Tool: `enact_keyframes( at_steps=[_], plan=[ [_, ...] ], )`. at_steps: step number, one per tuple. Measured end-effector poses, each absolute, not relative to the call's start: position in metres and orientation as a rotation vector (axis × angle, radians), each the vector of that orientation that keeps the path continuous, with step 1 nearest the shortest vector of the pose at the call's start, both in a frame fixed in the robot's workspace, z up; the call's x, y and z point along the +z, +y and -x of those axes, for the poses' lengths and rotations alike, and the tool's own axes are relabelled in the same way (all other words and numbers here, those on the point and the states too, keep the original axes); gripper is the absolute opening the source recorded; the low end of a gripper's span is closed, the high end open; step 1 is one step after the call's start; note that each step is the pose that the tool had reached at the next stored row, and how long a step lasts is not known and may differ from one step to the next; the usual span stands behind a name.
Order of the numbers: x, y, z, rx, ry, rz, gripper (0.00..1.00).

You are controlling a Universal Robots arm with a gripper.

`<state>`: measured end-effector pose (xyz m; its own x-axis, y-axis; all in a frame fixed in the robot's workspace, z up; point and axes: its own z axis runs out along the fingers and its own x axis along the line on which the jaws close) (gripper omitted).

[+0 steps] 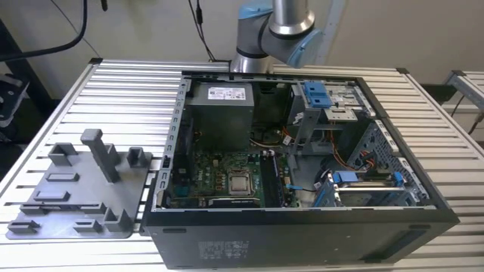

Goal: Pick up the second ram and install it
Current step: 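Pick up the second ram and move it above second insertion slot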

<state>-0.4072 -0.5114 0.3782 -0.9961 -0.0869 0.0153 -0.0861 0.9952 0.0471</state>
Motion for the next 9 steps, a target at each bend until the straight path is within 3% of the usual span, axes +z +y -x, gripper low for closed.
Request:
enact_keyframes(
  at_steps=[9],
  plan=[
    [0.3783,-0.5114,0.4072,-0.068,-3.102,-0.34,0.11]
  ],
)
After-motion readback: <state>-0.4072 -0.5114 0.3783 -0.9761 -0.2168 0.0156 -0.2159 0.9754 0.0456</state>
